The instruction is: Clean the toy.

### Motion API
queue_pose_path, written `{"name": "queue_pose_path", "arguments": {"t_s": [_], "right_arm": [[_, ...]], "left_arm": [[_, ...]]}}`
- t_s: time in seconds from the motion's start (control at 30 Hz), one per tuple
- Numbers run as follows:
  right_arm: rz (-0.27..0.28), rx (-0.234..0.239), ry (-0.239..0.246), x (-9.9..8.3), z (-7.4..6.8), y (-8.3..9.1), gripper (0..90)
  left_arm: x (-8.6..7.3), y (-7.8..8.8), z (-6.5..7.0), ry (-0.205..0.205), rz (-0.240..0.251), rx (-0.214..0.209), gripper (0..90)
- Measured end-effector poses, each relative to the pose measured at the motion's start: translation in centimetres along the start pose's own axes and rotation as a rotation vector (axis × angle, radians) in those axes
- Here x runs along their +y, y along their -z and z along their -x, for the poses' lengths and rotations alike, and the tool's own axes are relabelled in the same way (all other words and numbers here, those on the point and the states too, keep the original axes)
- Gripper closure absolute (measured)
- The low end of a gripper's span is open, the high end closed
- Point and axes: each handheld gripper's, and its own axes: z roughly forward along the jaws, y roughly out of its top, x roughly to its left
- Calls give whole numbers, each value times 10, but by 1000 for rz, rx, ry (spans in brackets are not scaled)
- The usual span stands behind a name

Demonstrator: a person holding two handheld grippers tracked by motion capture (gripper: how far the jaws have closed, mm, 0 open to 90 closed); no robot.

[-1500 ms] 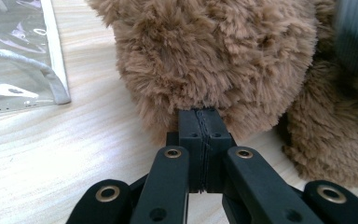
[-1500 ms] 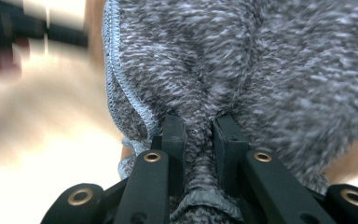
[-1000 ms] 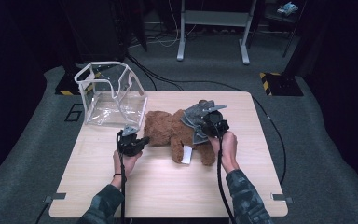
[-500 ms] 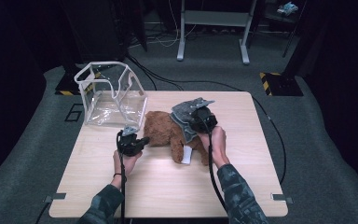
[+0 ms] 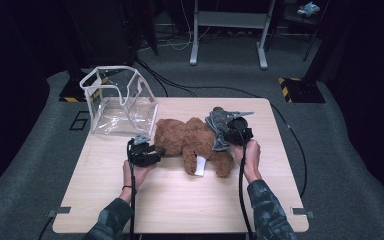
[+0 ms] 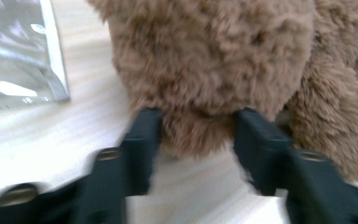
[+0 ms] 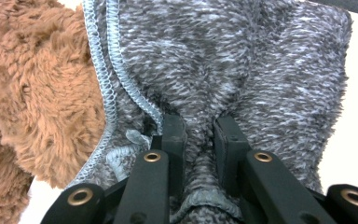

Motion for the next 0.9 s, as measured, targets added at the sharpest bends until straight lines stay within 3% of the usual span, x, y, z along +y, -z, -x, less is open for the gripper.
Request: {"name": "queue_pose_path", "arguments": {"t_s": [0.1,0.2,0.27,0.3,0.37,0.47,0.57,0.63,0.73,0.83,0.9], "right_arm": [[-1,6,-3,-2,0,-1,772],[-2,4,16,-2,2,1,772],[-1,-7,6,-3,8,2,773],[-3,-10,-8,-4,12,0,772],[-6,13,-50,-10,19,-6,773],[-33,13,-67,-21,23,-18,773],[-89,-1,-105,-30,29,-28,773],[-95,-25,-105,-33,37,-31,773],[-28,-33,-92,-27,44,-19,773],[40,5,-59,-11,37,-7,773],[39,27,-31,-3,29,-11,773]], "left_arm": [[3,-7,1,3,-21,16,459],[1,-8,-1,10,-10,18,657],[0,-9,-3,17,-12,27,823],[-1,-9,-6,25,-12,18,864],[-2,-11,-8,38,-10,13,880],[-2,-11,-7,29,-8,13,887],[-3,-10,-10,29,-9,1,892],[-4,-9,-10,27,-8,0,892],[-5,-9,-12,26,-6,-8,892],[-6,-11,-12,22,-14,-8,892],[-6,-11,-12,25,-19,-7,893]]}}
